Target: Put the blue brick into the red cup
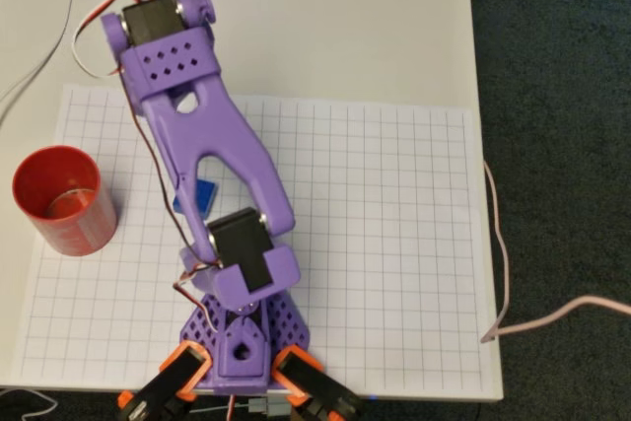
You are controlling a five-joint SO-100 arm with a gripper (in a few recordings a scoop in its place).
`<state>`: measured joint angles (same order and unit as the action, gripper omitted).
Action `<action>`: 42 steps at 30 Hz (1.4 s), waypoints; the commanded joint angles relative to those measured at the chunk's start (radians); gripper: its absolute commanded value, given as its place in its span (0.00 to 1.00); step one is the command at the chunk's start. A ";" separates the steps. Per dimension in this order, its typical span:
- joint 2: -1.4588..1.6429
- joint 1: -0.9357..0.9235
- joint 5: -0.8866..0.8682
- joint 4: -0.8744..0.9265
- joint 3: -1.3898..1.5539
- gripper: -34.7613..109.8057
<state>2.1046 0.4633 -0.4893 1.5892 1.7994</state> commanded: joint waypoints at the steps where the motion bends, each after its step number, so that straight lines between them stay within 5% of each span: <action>1: 0.038 0.020 -0.147 -0.012 0.026 0.24; 31: -0.095 0.014 -0.232 -0.133 0.365 0.24; 35: -0.152 0.031 -0.186 -0.115 0.357 0.49; 42: -0.227 0.054 -0.204 -0.100 0.371 0.60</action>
<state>1.8607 0.5031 -0.6719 1.4619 2.1752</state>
